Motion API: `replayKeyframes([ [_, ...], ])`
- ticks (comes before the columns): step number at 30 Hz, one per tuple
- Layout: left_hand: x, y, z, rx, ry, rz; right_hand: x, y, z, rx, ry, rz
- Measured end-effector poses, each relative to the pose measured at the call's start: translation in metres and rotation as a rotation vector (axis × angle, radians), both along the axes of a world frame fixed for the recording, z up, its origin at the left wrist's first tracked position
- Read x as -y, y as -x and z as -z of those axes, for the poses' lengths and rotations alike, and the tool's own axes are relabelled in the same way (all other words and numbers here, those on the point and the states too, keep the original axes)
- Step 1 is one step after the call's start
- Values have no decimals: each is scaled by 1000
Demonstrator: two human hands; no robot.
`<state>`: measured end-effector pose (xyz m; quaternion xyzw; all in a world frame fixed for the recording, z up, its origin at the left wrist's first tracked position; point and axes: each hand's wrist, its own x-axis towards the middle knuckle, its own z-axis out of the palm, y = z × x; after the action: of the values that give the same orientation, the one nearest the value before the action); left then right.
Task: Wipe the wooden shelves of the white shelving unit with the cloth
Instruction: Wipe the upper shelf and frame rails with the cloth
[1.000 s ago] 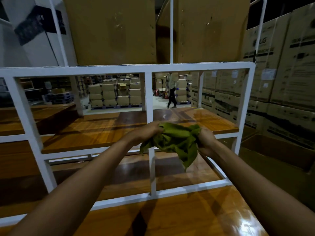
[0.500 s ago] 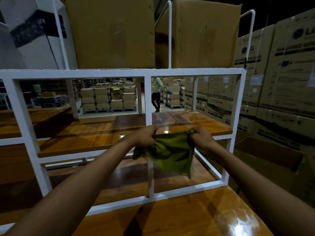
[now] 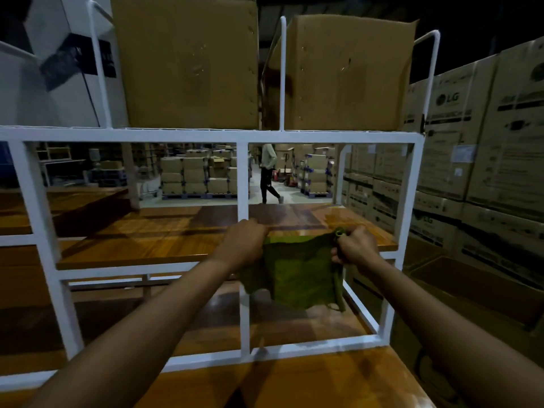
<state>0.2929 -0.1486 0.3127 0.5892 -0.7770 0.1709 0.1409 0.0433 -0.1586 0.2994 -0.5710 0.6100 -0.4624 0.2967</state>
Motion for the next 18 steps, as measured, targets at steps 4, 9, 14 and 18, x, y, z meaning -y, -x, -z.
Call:
replayKeyframes([
  [4,11,34,-1,-129,134,-186,29,8,-1,259,-14,9],
  [9,55,53,2,-782,-18,-278,79,12,2,314,-73,19],
  [14,80,64,18,-1039,-109,-289,135,6,22,272,-47,-17],
  [18,71,66,41,-644,251,-208,101,1,23,-69,185,-217],
])
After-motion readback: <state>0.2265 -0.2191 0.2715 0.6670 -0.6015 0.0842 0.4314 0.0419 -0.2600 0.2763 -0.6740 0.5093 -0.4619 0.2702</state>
